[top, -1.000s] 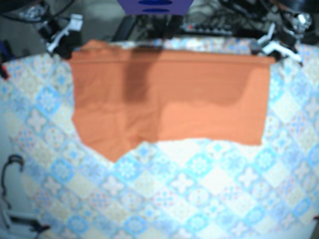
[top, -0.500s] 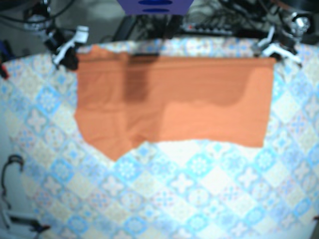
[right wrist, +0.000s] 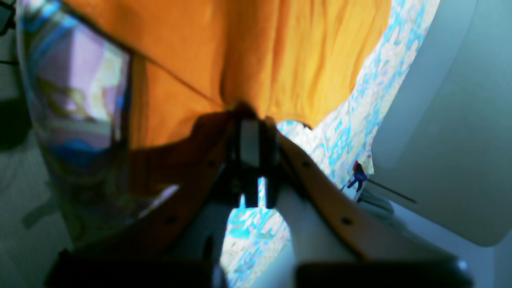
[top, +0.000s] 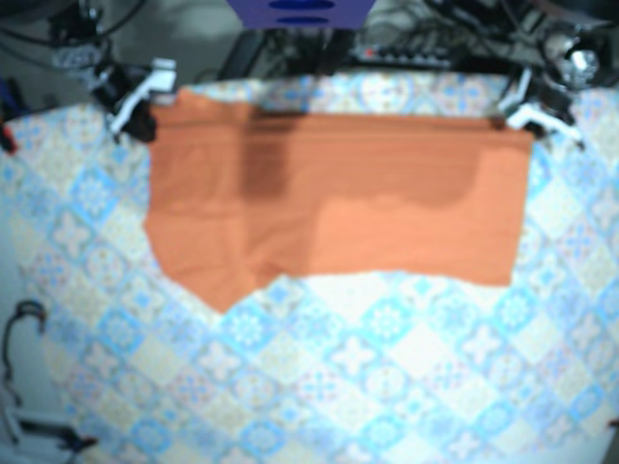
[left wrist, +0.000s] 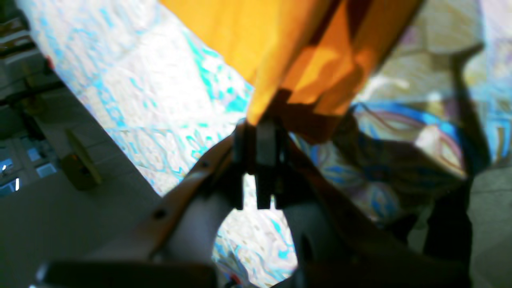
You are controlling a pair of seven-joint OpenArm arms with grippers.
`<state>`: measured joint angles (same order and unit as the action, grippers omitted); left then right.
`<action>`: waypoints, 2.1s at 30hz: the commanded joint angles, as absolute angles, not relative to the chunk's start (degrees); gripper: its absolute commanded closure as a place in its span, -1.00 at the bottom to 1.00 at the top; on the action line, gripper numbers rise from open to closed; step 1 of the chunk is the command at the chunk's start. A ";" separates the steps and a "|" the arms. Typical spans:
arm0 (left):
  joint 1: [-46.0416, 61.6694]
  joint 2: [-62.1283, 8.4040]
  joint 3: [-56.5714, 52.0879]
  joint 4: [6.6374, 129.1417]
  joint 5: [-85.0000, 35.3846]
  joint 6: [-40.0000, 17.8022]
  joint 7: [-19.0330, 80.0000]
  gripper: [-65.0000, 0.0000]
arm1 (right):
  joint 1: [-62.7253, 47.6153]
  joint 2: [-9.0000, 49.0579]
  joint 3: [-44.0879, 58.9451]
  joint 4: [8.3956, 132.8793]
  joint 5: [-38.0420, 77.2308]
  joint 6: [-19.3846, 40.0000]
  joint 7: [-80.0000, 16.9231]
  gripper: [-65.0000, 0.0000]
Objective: Fold the T-shirt properly
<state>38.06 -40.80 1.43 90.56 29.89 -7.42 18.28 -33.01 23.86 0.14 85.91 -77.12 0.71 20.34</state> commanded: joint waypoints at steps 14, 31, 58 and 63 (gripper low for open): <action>35.03 -41.80 1.10 87.43 30.29 -6.37 18.42 1.00 | -28.70 24.66 -4.53 84.70 -76.53 -0.13 17.01 1.00; 30.99 -41.89 4.35 84.26 30.37 -6.37 18.42 1.00 | -26.77 24.66 -4.53 84.53 -76.62 -0.04 17.01 1.00; 24.48 -41.71 4.44 84.09 30.73 -6.29 18.77 1.00 | -25.27 23.52 -6.55 81.01 -76.62 -0.04 17.01 1.00; 22.90 -41.71 5.49 84.00 30.81 -6.29 18.86 1.00 | -25.27 23.52 -6.55 81.01 -76.62 -0.04 17.01 1.00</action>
<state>23.62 -40.49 5.96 83.26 30.35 -7.57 19.14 -25.41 22.74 -6.87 80.49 -77.30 1.06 16.93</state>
